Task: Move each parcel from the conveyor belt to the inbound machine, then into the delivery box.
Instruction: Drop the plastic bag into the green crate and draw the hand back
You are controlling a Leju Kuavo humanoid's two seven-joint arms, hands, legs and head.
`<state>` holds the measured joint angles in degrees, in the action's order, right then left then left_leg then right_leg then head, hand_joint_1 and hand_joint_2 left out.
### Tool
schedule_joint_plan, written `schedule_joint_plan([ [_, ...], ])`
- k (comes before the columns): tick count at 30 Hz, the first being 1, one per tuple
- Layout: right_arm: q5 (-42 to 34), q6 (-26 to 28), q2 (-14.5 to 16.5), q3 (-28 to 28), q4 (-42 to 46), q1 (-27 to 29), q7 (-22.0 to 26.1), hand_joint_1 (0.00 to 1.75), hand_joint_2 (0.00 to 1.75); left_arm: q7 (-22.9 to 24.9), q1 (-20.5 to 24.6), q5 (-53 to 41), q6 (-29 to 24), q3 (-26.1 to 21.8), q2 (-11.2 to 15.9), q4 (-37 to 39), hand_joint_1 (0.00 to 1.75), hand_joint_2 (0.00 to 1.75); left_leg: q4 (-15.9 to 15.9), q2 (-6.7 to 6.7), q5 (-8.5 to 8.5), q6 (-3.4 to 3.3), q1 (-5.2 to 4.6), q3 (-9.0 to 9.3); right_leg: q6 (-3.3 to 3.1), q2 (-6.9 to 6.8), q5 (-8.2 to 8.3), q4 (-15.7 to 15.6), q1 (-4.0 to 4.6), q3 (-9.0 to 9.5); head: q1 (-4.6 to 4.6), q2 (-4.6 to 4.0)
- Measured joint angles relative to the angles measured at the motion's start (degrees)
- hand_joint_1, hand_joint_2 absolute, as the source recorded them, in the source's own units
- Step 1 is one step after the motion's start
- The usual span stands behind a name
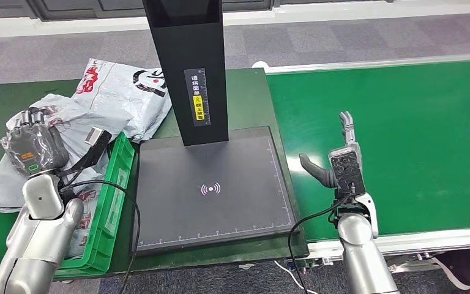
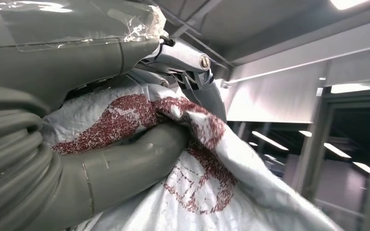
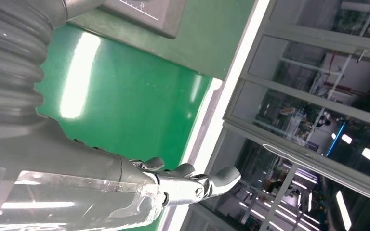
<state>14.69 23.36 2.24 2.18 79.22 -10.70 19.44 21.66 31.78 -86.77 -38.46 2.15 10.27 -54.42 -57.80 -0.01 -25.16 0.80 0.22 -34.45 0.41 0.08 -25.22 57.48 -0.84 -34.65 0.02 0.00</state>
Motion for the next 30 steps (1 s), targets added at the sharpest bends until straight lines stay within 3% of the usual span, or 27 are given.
schedule_joint_plan([
  [5,-0.58,0.03,0.01,-0.55,1.46,2.62,0.48,0.00,1.75,5.28,-1.26,0.00,-0.04,-0.39,2.51,-0.02,1.75,1.75,0.00,0.01,-0.01,0.01,0.00,0.00,-0.01,0.01,-0.01,0.00,0.02,-0.03,0.00,0.00],
  [10,-0.43,0.03,0.24,-0.58,2.38,3.48,0.61,0.00,1.75,6.15,-2.25,-0.02,0.32,-0.41,3.76,0.00,1.75,1.75,0.00,0.01,-0.01,0.01,0.01,-0.02,-0.02,0.01,-0.02,0.00,0.04,-0.04,0.00,0.00],
  [14,-0.12,-0.01,0.49,-0.59,2.60,3.61,0.25,0.00,1.75,6.85,-2.12,-0.02,2.26,-0.41,3.90,0.42,0.01,1.75,0.00,0.01,0.00,0.01,0.01,-0.01,-0.02,0.01,-0.02,0.00,0.03,-0.04,0.00,0.00],
  [20,0.86,-0.44,0.83,-0.59,2.77,3.43,-0.89,0.00,1.75,8.04,-1.02,-0.04,1.96,0.83,3.78,1.18,0.00,1.75,-0.02,0.01,0.01,0.01,0.00,0.01,0.01,0.00,0.02,-0.01,0.01,-0.03,0.00,0.00],
  [26,1.86,-0.73,0.88,-0.59,2.84,3.23,-1.40,0.00,1.75,-0.22,0.38,-0.04,0.74,1.08,0.19,0.91,0.00,1.75,-0.05,-0.12,0.02,-0.02,-0.01,-0.01,0.02,-0.12,0.02,-0.01,-0.01,0.03,0.00,0.00],
  [30,2.12,-0.74,0.88,-0.56,2.62,2.80,-1.21,0.00,1.75,-1.22,0.60,-0.04,-0.65,1.08,-2.03,-0.35,0.00,1.75,-0.05,-0.10,0.02,-0.02,-0.03,-0.01,0.03,-0.11,0.03,-0.02,-0.02,0.03,0.00,0.00],
])
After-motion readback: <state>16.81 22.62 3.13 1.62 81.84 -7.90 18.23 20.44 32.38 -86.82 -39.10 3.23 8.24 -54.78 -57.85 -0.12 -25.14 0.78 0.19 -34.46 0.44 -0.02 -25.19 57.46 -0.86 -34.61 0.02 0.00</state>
